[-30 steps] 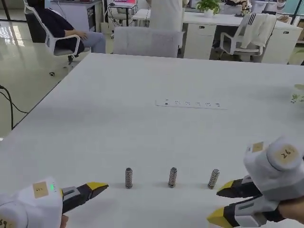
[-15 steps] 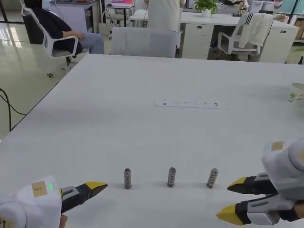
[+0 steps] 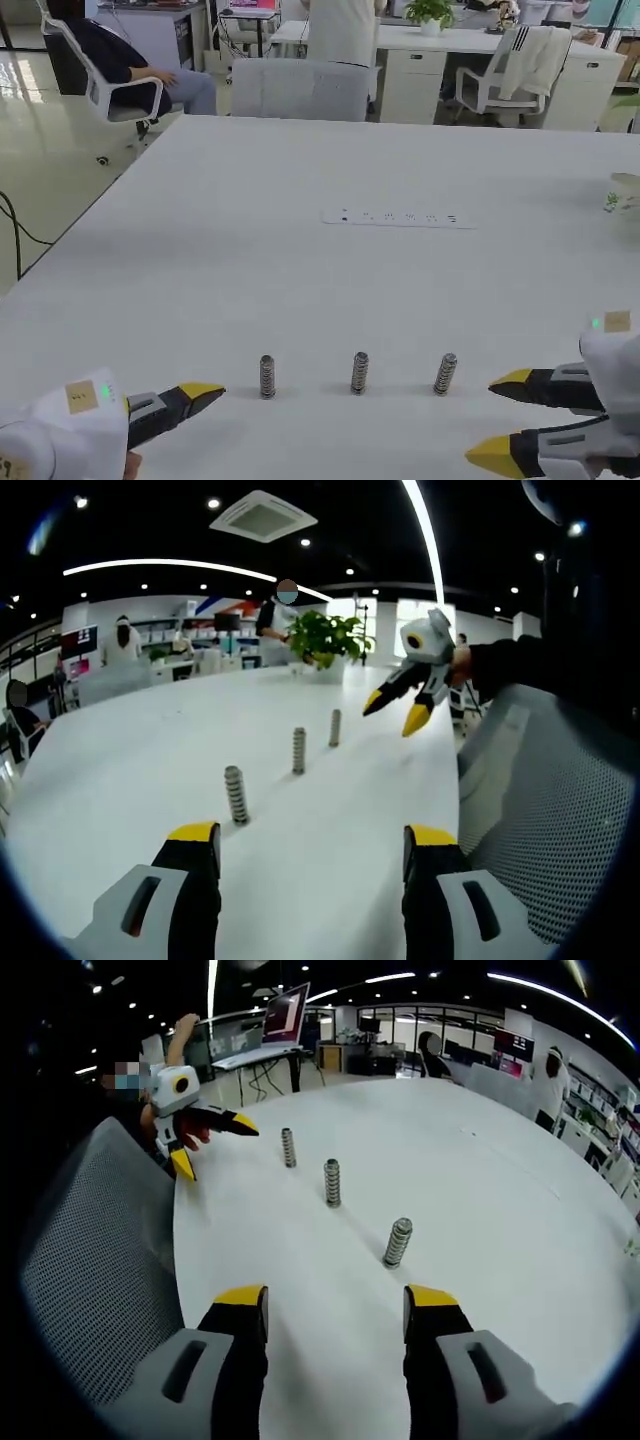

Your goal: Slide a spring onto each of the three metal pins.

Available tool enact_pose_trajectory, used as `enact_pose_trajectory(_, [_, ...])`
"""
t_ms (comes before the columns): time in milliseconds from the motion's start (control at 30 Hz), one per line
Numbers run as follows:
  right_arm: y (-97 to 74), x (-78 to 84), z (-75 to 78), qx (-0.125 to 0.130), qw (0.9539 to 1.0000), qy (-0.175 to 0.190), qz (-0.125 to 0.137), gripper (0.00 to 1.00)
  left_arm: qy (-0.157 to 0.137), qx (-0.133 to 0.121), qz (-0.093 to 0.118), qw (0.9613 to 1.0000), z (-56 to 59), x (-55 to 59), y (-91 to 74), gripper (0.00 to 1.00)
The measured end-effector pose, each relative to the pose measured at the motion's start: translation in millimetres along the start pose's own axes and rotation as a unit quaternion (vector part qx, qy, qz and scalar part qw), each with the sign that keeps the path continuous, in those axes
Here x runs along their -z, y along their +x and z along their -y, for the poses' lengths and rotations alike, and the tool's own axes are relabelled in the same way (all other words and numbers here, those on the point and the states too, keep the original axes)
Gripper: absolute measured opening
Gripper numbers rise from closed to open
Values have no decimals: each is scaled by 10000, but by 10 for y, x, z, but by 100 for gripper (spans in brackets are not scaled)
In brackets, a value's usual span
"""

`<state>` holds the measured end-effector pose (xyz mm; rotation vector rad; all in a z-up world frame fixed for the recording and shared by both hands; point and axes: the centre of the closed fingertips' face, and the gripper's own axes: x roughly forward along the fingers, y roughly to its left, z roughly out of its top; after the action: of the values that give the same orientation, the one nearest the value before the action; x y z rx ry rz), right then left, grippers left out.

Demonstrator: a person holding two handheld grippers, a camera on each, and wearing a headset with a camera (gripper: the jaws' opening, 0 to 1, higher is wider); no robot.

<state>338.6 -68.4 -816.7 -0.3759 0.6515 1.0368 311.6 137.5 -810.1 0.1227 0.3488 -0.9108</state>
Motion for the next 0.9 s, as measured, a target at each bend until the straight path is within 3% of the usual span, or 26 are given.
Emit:
enact_pose_trajectory(267, [-19, 8, 29, 51, 9996, 14, 264, 60, -81, -16, 21, 10000, -19, 8, 6, 71])
enact_pose_trajectory(467, [-17, -15, 22, -26, 9974, 19, 718, 66, -90, -3, 10, 10000, -17, 13, 15, 71])
enact_pose_trajectory(900, [-11, -40, 13, -12, 9948, -28, 1020, 75, -133, -31, -28, 9999, -51, 61, 8, 71])
